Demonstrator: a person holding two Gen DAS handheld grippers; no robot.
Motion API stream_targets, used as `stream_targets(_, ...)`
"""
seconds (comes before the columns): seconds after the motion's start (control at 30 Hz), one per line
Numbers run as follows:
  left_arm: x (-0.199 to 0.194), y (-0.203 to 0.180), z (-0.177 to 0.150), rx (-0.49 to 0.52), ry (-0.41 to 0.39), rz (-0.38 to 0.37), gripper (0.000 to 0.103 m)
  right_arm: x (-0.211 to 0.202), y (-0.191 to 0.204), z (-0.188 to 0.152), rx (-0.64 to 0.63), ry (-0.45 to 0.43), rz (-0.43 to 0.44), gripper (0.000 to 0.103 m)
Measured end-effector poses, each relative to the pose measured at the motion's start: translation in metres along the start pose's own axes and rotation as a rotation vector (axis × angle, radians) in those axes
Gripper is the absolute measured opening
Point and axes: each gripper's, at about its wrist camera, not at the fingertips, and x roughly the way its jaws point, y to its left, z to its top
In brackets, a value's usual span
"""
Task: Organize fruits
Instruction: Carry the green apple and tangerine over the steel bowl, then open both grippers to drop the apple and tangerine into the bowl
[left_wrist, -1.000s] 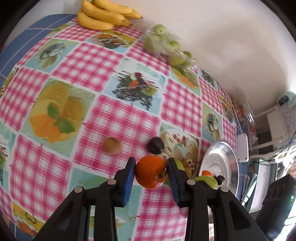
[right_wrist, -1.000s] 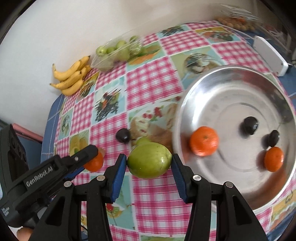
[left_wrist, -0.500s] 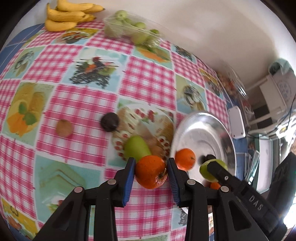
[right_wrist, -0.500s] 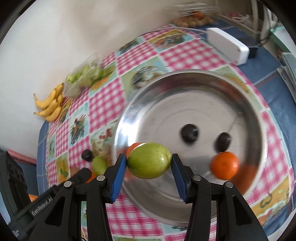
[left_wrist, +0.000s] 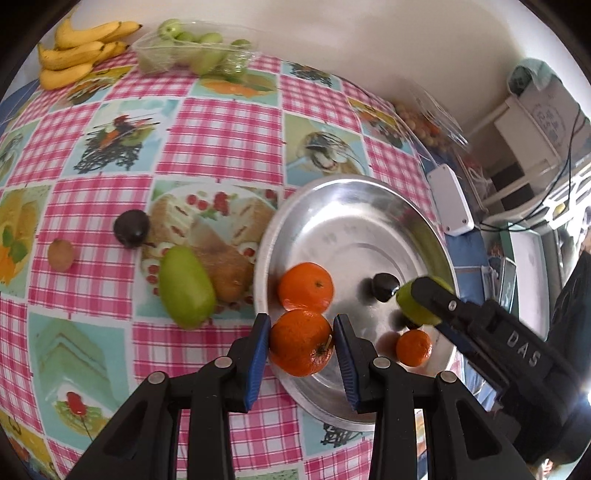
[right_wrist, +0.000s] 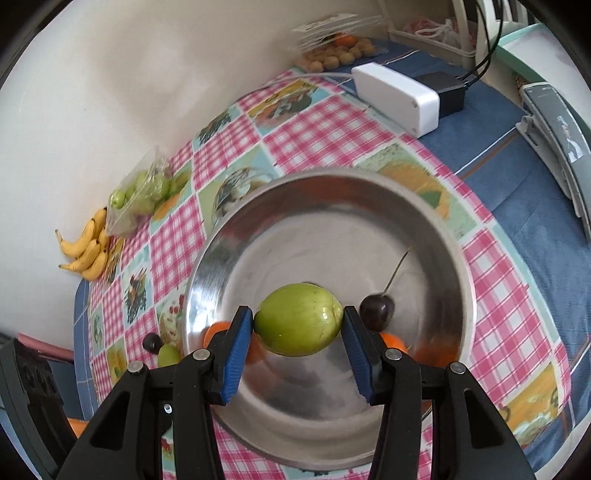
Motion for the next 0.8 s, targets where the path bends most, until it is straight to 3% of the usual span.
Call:
stream_targets(0.27, 0.013, -0.015, -0.003, 0.031, 0.026, 0.004, 0.037, 0.000, -0.012, 0.010, 0.022, -0.072, -0.044, 0.051)
stream_targets(0.8, 0.044, -0.039, -0.010, 0.086, 0.071, 0.045, 0.038, 0.022, -0.020, 0.019, 0.010, -0.061, -0.089, 0.051)
